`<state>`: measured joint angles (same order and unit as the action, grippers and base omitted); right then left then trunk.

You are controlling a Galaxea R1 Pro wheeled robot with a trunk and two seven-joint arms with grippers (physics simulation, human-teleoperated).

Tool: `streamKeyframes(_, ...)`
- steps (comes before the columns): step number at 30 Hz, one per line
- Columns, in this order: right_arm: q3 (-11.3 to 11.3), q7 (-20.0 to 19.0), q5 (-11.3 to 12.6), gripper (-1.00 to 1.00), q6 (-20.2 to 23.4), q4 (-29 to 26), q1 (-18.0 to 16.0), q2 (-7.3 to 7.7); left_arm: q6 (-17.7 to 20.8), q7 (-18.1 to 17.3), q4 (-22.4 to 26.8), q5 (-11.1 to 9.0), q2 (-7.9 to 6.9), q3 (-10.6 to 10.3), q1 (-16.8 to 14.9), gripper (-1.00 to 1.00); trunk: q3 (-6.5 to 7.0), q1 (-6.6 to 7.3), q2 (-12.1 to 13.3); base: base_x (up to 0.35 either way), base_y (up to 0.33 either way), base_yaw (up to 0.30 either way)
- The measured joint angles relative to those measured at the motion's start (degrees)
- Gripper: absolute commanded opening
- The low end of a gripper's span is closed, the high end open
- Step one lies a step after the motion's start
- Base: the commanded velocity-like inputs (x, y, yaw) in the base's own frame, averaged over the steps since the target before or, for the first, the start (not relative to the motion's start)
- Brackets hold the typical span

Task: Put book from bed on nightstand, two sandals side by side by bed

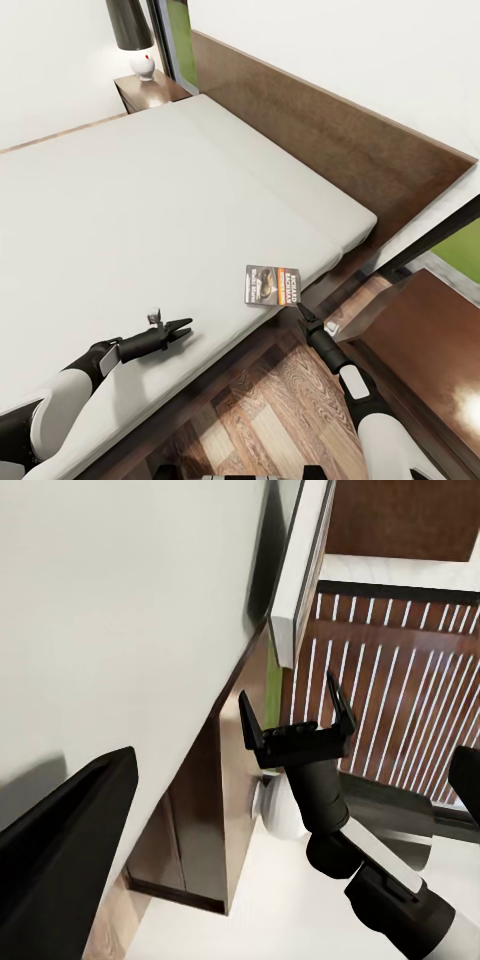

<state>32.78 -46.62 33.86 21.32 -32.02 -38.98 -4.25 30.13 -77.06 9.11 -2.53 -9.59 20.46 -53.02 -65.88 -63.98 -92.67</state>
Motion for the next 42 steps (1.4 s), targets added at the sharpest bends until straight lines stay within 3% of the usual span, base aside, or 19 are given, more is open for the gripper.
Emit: streamKeyframes(42,0.04,0.00,0.07,1.00,0.07,-0.05,0.00,0.00,-0.32,-0.51,-0.04,-0.19,0.04,0.20,-0.02,1.00,-0.19,-0.01,0.00,0.000,0.000,0.032)
